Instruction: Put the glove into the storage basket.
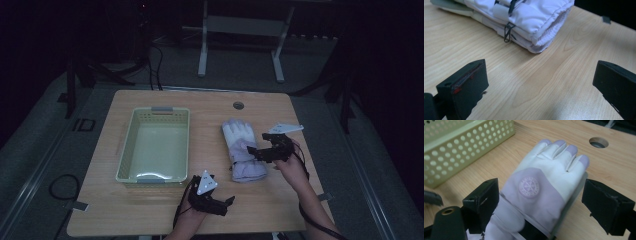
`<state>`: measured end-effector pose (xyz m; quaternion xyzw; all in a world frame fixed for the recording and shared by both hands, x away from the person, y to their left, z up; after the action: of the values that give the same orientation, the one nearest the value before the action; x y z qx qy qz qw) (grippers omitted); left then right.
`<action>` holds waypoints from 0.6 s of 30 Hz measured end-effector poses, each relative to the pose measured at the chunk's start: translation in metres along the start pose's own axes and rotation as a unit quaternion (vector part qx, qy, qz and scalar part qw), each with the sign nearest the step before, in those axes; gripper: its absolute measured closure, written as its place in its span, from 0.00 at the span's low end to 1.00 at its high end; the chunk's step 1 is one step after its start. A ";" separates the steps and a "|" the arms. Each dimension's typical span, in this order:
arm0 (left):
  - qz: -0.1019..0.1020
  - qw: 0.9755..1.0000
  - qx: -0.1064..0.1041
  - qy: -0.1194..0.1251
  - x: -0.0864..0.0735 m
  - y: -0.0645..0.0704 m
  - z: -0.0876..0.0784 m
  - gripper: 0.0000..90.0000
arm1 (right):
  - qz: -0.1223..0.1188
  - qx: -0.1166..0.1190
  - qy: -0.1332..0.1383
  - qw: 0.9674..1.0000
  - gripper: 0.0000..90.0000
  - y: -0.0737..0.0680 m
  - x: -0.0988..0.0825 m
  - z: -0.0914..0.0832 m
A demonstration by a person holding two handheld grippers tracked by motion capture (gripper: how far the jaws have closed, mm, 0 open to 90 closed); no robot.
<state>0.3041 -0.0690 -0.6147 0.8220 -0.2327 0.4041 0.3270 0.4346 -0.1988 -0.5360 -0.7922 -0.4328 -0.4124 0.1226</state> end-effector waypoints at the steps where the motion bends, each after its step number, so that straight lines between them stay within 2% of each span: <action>1: -0.002 1.000 -0.008 -0.006 0.001 0.004 0.000 0.00 | -0.006 0.000 -0.002 1.000 0.16 0.002 -0.001 -0.002; 2: -0.001 1.000 -0.017 -0.009 0.003 0.008 0.000 0.00 | -0.007 0.003 -0.002 1.000 0.16 0.003 -0.002 -0.005; 3: 0.009 1.000 -0.020 -0.003 0.008 0.015 -0.003 0.00 | -0.009 0.011 -0.004 1.000 0.16 0.005 -0.004 -0.009; 4: 0.009 1.000 -0.020 -0.003 0.008 0.015 -0.003 0.00 | -0.009 0.011 -0.004 1.000 0.16 0.005 -0.004 -0.009; 7: 0.031 0.999 -0.013 -0.001 0.018 0.023 -0.005 0.00 | -0.006 0.006 -0.012 1.000 0.15 0.010 -0.010 -0.014; 8: 0.031 0.999 -0.018 0.003 0.023 0.026 -0.006 0.00 | -0.003 0.007 -0.009 1.000 0.15 0.012 -0.010 -0.016; 10: 0.016 1.000 -0.025 0.002 0.033 0.029 -0.008 0.00 | 0.007 0.010 -0.009 1.000 0.13 0.014 -0.013 -0.018; 12: 0.009 1.000 -0.029 0.009 0.047 0.030 -0.009 0.00 | 0.016 0.007 -0.008 1.000 0.12 0.016 -0.014 -0.019; 13: 0.008 0.999 -0.029 0.011 0.055 0.030 -0.008 0.00 | 0.017 0.005 0.005 1.000 0.12 0.018 -0.012 -0.020; 15: 0.003 1.000 -0.024 0.015 0.071 0.028 -0.006 0.00 | 0.017 0.011 0.006 1.000 0.12 0.017 -0.012 -0.020; 17: -0.003 0.999 -0.018 0.028 0.089 0.025 -0.004 0.00 | 0.023 0.008 0.002 1.000 0.12 0.020 -0.012 -0.019; 18: -0.001 0.999 -0.015 0.029 0.094 0.024 -0.002 0.00 | 0.021 0.011 0.004 1.000 0.15 0.020 -0.011 -0.020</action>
<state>0.3403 -0.0951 -0.5282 0.8053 -0.2283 0.4235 0.3464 0.4361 -0.2286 -0.5285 -0.7977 -0.4204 -0.4084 0.1418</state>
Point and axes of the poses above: each handheld gripper's, and its own axes: z roughly forward along the jaws, x roughly out of its top, y roughly to its right, the point moved 10 cm from there along z, roughly forward along the jaws, and after that the axes turned 12 degrees about -z, right-handed, at the moved point
